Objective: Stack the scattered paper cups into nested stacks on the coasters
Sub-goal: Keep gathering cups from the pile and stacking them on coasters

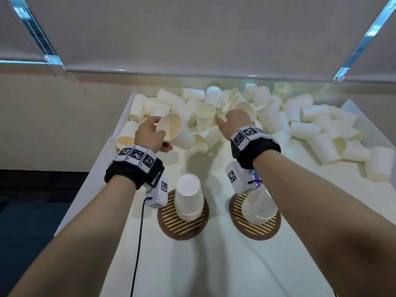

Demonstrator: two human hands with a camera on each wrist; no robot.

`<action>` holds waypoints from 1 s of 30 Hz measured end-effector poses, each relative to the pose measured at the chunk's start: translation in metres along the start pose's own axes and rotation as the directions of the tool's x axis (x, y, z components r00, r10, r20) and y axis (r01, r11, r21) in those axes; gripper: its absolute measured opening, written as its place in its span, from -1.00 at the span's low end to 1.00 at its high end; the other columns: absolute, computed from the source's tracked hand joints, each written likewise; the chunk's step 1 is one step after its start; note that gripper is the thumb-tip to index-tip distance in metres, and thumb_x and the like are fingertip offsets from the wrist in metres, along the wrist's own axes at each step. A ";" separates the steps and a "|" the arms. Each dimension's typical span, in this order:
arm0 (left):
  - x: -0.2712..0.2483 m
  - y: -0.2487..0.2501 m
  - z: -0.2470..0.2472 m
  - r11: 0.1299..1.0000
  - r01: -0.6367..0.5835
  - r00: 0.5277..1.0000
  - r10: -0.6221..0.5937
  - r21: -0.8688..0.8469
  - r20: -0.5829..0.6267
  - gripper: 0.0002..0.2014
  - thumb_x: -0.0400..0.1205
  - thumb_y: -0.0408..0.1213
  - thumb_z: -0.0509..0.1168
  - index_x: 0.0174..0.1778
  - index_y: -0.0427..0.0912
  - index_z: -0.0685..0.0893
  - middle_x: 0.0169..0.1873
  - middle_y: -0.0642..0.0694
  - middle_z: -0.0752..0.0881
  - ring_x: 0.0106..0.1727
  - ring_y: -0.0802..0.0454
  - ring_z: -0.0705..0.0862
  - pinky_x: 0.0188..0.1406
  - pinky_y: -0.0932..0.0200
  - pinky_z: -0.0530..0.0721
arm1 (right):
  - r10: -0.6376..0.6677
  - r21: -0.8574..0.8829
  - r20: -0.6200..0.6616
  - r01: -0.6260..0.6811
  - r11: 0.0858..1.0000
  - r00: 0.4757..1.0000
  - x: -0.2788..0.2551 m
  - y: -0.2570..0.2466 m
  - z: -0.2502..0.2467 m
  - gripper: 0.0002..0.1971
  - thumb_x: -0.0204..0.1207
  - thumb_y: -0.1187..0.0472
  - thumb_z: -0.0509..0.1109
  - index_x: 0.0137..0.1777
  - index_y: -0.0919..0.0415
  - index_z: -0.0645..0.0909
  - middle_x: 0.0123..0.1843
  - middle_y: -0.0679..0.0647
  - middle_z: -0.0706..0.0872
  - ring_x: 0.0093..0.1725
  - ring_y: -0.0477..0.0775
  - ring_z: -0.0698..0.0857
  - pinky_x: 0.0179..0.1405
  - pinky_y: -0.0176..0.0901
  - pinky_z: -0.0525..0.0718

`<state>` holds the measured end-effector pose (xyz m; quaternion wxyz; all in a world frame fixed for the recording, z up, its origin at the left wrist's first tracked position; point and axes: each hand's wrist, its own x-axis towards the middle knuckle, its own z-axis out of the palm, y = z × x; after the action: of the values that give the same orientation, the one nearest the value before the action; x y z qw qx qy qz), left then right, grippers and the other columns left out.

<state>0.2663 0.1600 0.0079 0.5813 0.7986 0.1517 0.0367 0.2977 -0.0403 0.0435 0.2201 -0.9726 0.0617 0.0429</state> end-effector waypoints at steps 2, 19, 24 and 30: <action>-0.005 0.013 -0.002 0.999 -0.043 0.999 0.043 0.014 -0.026 -0.63 0.50 -0.55 0.10 0.11 -0.08 0.58 0.06 -0.15 0.71 -0.66 0.03 0.68 -0.62 0.25 0.70 | -0.038 0.126 -0.024 0.041 0.991 0.999 -0.009 -0.007 -0.006 -0.44 0.54 -0.29 0.12 0.11 0.18 0.65 0.18 0.17 0.62 0.24 0.25 0.57 0.28 0.08 0.48; -0.119 0.095 0.026 0.911 -0.407 0.843 0.348 0.065 0.410 -0.34 0.27 -0.15 0.64 0.26 0.10 0.53 0.08 0.19 0.65 0.02 0.19 0.61 -0.13 0.39 0.49 | -0.031 0.411 -0.067 0.056 0.910 0.997 -0.108 0.008 -0.076 -0.72 0.49 0.22 0.29 -0.09 0.48 0.69 -0.32 0.18 0.57 -0.28 0.13 0.51 -0.32 -0.15 0.44; -0.141 0.096 0.056 0.912 -0.406 0.880 0.375 0.053 0.292 -0.36 0.23 -0.27 0.65 0.19 0.00 0.53 -0.04 0.07 0.68 -0.02 0.11 0.64 -0.21 0.41 0.55 | 0.012 0.527 -0.050 0.016 0.850 0.999 -0.126 0.033 -0.091 -0.57 0.49 0.02 0.34 0.02 0.45 0.73 -0.08 0.33 0.78 -0.20 0.17 0.65 0.02 0.10 0.69; -0.137 0.096 0.065 0.829 -0.262 0.965 0.209 0.495 0.160 -0.32 0.26 -0.21 0.55 0.27 -0.08 0.41 0.01 -0.07 0.63 0.09 -0.14 0.62 0.08 -0.01 0.62 | 0.151 0.545 -0.236 0.002 0.838 0.960 -0.140 0.085 -0.132 -0.76 0.47 0.18 0.38 0.01 0.29 0.79 0.09 0.24 0.78 0.01 0.23 0.66 -0.03 -0.12 0.60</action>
<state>0.1708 0.0346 0.0933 0.3462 0.9374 0.0273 0.0265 0.1547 -0.1599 0.1421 0.4726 -0.8645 0.1389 -0.1002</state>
